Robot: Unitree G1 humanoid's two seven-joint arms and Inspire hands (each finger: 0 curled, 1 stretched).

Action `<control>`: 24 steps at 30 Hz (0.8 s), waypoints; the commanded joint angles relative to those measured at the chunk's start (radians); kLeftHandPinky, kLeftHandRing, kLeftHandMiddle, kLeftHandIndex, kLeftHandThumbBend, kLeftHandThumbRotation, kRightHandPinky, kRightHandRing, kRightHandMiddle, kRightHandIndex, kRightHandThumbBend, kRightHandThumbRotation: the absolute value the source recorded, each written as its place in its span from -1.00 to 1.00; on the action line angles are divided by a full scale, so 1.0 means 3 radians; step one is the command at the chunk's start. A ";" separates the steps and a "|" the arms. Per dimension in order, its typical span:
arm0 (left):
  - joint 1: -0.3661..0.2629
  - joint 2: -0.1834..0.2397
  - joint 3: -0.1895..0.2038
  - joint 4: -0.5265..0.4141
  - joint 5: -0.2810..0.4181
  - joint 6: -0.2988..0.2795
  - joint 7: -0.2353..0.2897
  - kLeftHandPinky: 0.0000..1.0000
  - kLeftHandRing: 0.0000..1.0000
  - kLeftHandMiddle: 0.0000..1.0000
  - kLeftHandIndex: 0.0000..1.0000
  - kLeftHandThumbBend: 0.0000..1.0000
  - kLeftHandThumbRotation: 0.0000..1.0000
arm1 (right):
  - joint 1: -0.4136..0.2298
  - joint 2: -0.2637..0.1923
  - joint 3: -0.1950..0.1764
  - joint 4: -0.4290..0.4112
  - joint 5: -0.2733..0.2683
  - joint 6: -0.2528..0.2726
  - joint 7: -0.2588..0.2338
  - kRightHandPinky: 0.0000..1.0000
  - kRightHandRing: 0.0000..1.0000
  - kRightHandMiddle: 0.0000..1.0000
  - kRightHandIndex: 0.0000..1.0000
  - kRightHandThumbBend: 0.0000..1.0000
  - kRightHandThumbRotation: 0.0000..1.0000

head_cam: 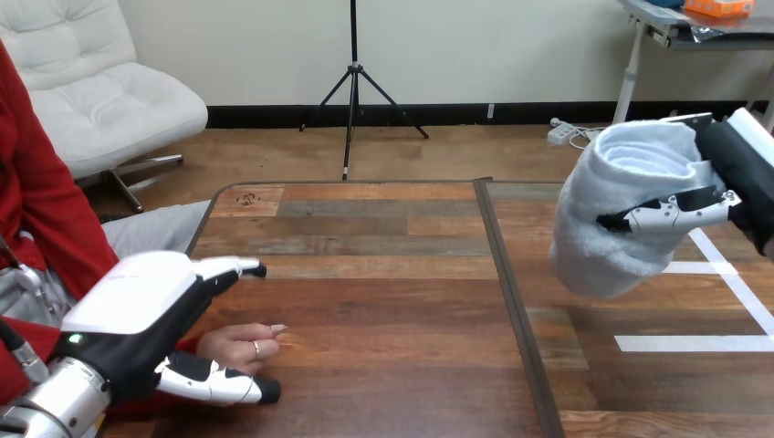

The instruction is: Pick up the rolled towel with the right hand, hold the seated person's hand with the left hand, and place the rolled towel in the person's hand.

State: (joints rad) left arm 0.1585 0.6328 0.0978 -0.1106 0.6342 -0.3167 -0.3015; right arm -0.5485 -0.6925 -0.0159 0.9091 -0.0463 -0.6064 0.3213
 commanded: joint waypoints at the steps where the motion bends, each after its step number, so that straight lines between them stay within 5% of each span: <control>1: -0.0226 0.0121 -0.0044 0.0082 -0.0043 0.0021 0.0004 0.58 0.71 0.76 0.70 1.00 0.12 | -0.0150 0.0077 -0.0098 -0.0066 0.0026 -0.0065 -0.0081 -0.31 -0.23 -0.13 -0.14 0.69 -1.00; 11: -0.0241 0.0168 -0.0086 -0.0027 0.0003 0.0364 -0.0252 0.69 0.80 0.83 0.77 1.00 0.03 | -0.0148 0.0075 -0.0104 -0.0033 0.0014 -0.0117 -0.0079 -0.30 -0.22 -0.13 -0.13 0.69 -1.00; 24: -0.0263 0.0206 -0.0139 -0.0053 0.0156 0.0647 -0.0304 0.74 0.84 0.86 0.80 1.00 -0.10 | -0.0135 0.0078 -0.0122 -0.0031 0.0040 -0.0092 -0.0072 -0.31 -0.24 -0.13 -0.14 0.69 -1.00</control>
State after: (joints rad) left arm 0.1455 0.6624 0.0617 -0.0935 0.6638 -0.1400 -0.4039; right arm -0.5484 -0.6906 -0.0160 0.9100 -0.0510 -0.6088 0.3213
